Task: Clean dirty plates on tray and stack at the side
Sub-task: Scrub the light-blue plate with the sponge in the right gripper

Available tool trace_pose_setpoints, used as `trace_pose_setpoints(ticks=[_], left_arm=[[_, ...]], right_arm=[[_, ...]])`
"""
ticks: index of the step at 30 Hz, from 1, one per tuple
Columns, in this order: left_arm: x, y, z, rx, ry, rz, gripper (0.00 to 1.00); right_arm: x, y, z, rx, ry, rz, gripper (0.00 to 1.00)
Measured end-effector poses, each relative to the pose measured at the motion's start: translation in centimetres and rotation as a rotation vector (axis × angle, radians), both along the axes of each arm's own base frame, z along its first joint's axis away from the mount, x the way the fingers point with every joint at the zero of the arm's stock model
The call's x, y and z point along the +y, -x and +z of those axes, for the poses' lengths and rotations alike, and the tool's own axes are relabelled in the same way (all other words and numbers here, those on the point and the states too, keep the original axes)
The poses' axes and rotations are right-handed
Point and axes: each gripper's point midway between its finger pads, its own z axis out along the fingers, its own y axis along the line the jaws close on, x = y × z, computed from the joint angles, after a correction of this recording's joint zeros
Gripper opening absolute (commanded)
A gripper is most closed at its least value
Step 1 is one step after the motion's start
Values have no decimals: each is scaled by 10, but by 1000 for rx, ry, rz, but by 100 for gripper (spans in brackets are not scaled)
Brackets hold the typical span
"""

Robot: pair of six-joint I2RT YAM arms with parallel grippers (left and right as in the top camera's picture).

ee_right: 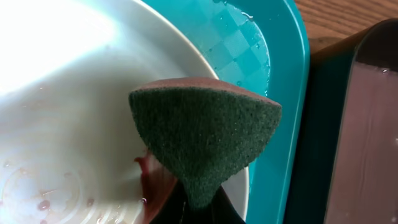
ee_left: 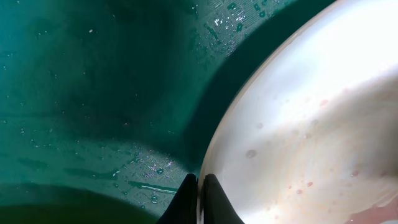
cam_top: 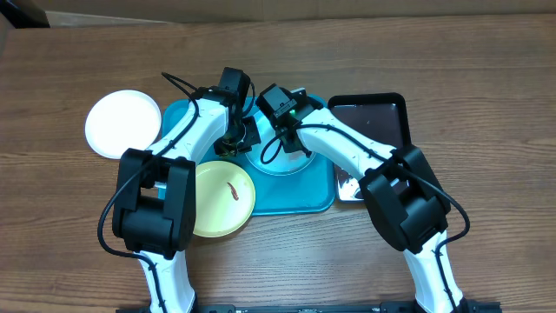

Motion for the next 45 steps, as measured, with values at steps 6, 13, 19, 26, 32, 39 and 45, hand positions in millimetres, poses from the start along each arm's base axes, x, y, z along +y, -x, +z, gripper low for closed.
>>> trace_pose_setpoints(ticks=[6,13,19,26,32,39,45], left_arm=[[0,0,0,0,0,0,4],[0,0,0,0,0,0,4],[0,0,0,0,0,0,4],[8,1,-1,9,-23,13,4],[10,1,-1,8,-28,15,4],[10,1,-1,8,-29,15,4],[10,1,0,7,-29,15,4]], right_arm=[[1,-2,-6,61,-108,-21,4],[5,-2,-13,68,-205,-22,4],[7,3,-15,91,-270,-19,4],[24,15,-15,175,-388,6,4],[49,33,-15,225,-441,60,4],[85,60,-12,312,-547,143,4],[88,67,2,446,-727,181,4]])
